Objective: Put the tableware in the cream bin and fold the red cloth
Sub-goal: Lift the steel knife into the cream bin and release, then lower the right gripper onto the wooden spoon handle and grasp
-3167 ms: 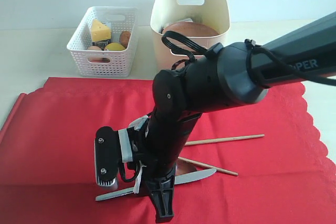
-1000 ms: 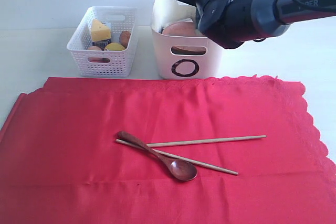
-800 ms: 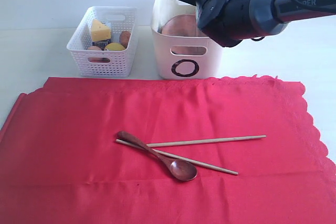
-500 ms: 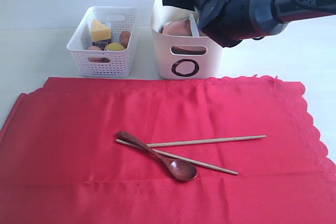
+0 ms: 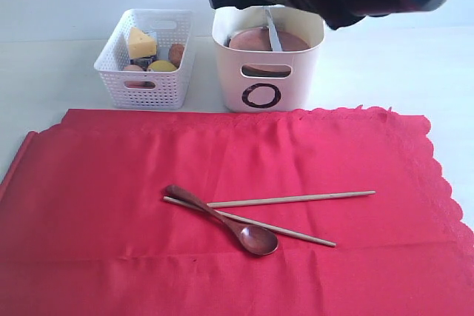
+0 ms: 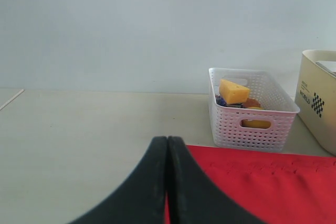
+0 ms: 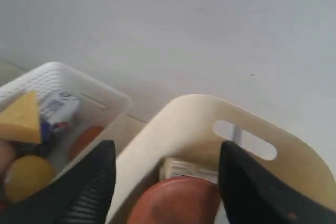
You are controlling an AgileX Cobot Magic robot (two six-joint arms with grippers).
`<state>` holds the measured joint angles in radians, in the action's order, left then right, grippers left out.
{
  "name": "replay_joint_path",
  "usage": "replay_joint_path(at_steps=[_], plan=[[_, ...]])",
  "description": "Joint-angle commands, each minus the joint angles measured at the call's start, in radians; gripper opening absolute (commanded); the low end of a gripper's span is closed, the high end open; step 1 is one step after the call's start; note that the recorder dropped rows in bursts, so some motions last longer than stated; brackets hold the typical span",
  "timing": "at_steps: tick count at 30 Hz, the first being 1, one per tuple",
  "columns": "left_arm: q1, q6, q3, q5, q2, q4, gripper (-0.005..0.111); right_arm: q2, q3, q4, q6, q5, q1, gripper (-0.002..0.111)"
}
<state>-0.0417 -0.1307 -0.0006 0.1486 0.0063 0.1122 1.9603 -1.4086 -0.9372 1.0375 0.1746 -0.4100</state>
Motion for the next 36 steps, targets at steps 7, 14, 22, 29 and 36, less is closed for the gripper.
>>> replay_joint_path(at_steps=[7, 14, 22, 29, 36], plan=[[0.002, -0.002, 0.001, -0.005, -0.006, -0.001, 0.001, -0.175, -0.004, 0.08, 0.035, -0.663, 0.003, 0.056], [0.002, -0.002, 0.001, -0.005, -0.006, -0.001, 0.001, -0.146, -0.004, 0.143, 0.035, -1.065, 0.003, 0.056], [0.002, -0.002, 0.001, -0.005, -0.006, -0.001, 0.001, 0.006, -0.004, 0.287, 0.023, -1.208, -0.13, 0.056], [0.002, -0.002, 0.001, -0.005, -0.006, -0.001, 0.001, 0.136, -0.004, 0.563, -0.219, -1.117, -0.222, 0.056], [0.002, -0.002, 0.001, -0.005, -0.006, -0.001, 0.001, 0.174, -0.004, 0.607, -0.23, -1.047, -0.222, 0.056]])
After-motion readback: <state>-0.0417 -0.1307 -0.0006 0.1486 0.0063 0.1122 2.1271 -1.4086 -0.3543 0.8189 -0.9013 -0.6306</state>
